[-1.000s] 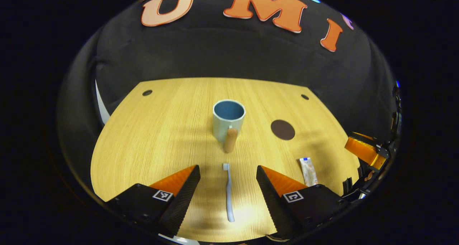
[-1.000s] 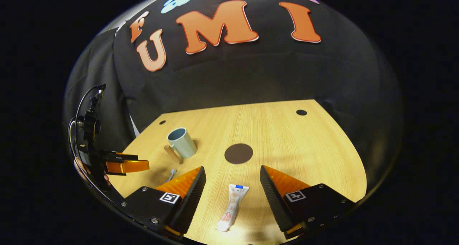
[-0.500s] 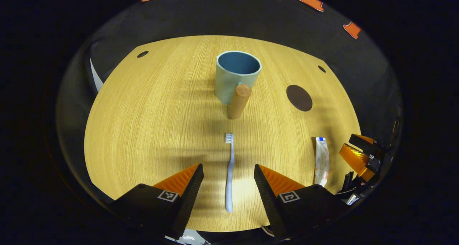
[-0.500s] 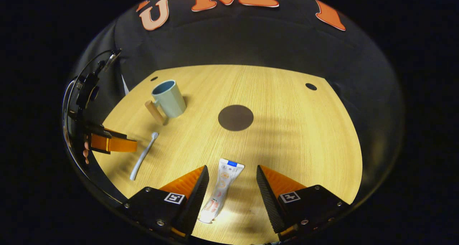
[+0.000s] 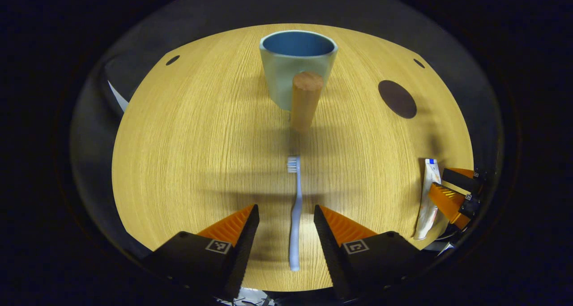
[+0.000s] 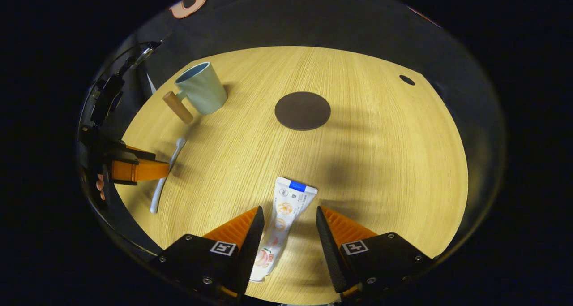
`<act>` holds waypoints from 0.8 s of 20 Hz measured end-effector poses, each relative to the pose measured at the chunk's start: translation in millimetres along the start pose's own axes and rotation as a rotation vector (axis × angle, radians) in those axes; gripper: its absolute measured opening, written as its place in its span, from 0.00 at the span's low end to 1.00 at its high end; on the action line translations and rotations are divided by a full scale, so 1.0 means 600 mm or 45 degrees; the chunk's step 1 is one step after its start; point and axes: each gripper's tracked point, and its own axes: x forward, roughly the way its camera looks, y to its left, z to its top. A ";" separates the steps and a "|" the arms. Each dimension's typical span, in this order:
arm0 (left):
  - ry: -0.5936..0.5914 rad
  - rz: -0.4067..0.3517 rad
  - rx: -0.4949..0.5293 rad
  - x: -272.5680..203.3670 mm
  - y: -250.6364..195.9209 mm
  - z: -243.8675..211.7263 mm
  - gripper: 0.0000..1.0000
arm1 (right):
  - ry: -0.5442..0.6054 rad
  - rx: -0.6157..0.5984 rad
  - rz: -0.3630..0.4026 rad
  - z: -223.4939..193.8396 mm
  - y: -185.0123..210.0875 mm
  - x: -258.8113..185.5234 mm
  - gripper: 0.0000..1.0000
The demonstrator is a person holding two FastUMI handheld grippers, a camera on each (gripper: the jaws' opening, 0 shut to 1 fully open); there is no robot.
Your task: Put the toothbrush and toothpaste on the desktop into the cup, then pick up the cup and place it on the coaster on the desktop.
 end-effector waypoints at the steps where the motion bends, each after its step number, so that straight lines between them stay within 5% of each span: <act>1: 0.012 0.030 -0.001 0.010 0.004 0.002 0.66 | 0.014 -0.018 -0.011 -0.003 0.000 0.002 0.71; 5: 0.020 0.046 -0.004 0.028 -0.002 0.013 0.56 | 0.036 -0.026 -0.034 -0.003 0.011 0.018 0.61; 6: 0.018 0.051 -0.020 0.031 -0.010 0.004 0.50 | 0.047 -0.028 -0.025 -0.006 0.013 0.017 0.55; 7: 0.010 0.054 -0.016 0.029 -0.011 0.005 0.27 | 0.045 -0.023 -0.025 -0.007 0.006 0.011 0.53; 10: 0.007 0.033 -0.042 0.013 -0.009 0.004 0.24 | 0.040 -0.003 -0.002 -0.005 0.000 -0.002 0.29; 11: -0.013 0.012 -0.045 0.020 -0.010 0.009 0.10 | 0.033 0.004 0.005 -0.005 0.006 0.002 0.27; 16: -0.062 -0.065 -0.095 0.022 0.003 0.028 0.08 | -0.021 0.028 0.061 0.001 0.013 -0.001 0.17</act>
